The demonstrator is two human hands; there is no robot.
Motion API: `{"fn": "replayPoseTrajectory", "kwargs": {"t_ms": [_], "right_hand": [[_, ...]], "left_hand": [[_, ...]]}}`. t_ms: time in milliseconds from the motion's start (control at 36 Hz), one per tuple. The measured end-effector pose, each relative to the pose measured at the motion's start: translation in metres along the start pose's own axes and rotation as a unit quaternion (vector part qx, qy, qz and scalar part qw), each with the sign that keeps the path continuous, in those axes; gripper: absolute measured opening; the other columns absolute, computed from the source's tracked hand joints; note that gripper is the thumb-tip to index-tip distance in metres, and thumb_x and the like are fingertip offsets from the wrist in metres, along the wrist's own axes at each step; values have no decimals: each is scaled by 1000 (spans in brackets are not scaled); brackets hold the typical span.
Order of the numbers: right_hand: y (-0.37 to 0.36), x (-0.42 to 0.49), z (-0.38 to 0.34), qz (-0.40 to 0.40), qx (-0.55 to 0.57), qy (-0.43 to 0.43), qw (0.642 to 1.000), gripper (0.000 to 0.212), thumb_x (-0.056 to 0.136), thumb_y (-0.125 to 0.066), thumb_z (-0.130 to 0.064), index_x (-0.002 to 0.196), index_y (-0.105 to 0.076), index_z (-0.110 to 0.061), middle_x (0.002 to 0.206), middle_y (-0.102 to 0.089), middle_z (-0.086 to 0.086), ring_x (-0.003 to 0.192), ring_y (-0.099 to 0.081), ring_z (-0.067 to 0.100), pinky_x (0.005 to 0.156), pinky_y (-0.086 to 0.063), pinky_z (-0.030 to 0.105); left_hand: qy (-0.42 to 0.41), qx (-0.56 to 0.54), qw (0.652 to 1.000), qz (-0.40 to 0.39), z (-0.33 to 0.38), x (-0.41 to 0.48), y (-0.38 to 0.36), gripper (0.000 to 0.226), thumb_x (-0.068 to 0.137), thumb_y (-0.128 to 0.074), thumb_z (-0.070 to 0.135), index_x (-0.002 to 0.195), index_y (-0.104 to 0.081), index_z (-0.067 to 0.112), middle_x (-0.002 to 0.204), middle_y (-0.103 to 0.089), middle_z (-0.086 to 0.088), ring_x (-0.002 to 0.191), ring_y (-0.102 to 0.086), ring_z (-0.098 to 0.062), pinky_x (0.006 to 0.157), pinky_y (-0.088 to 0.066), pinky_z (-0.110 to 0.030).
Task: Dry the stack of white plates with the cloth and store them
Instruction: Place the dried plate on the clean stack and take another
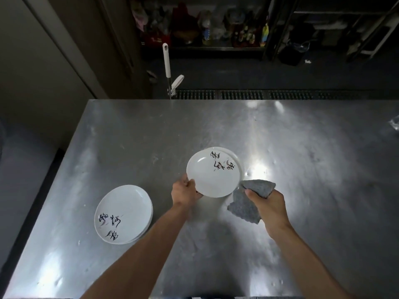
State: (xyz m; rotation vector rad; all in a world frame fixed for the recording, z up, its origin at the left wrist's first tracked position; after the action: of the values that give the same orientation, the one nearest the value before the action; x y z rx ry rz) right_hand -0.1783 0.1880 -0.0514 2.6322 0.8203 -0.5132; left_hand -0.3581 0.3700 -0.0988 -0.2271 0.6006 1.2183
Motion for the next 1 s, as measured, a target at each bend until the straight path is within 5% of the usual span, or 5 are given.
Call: {"fn": "replayPoseTrajectory", "kwargs": {"t_ms": [306, 472, 611, 889, 1000], "right_hand": [[-19, -8, -17, -50, 61, -11, 997, 6, 91, -74, -17, 95, -75, -21, 88, -78, -4, 79, -74, 10, 55, -58, 33], [-74, -19, -29, -127, 2, -9, 992, 6, 93, -71, -29, 96, -70, -24, 96, -75, -2, 88, -71, 12, 69, -63, 42], [-148, -36, -23, -188, -22, 2, 982, 13, 97, -64, -26, 87, -68, -20, 87, -72, -10, 70, -66, -11, 57, -47, 5], [-271, -71, 25, -197, -119, 12, 973, 40, 103, -46, -48, 127, -61, -20, 109, -68, 2, 87, -65, 11, 77, -50, 35], [-295, -74, 39, -222, -180, 28, 958, 33, 104, -44, -43, 118, -65, -21, 75, -65, 15, 47, -55, 13, 48, -47, 30]], "left_hand": [[36, 99, 994, -44, 11, 0, -16, 52, 106, -44, 30, 157, -36, 26, 144, -50, -13, 128, -53, -40, 55, -63, -39], [-10, 157, 988, -7, 12, -1, 39, 41, 102, -54, 31, 138, -58, 11, 133, -63, -17, 123, -60, -38, 100, -54, -50], [-7, 187, 980, 64, 2, -6, 137, 34, 97, -56, 16, 130, -64, 12, 110, -72, -19, 102, -67, -36, 92, -56, -45], [90, 108, 972, 188, -58, -65, 291, 44, 96, -47, 6, 138, -58, 6, 126, -65, -22, 114, -65, -41, 93, -55, -41], [115, 40, 981, 151, -82, -71, 296, 40, 94, -41, -8, 82, -56, 27, 84, -54, -12, 68, -57, -22, 66, -49, -36]]}}
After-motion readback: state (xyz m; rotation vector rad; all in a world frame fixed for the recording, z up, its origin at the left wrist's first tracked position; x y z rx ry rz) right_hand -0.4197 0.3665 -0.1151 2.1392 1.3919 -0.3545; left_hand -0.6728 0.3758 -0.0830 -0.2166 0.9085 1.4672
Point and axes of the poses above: each hand's wrist, its own x-axis towards the middle knuckle, its own y-axis out of the back of the hand, z = x × y, the point moved 4 cm from there along x, towards the middle knuckle
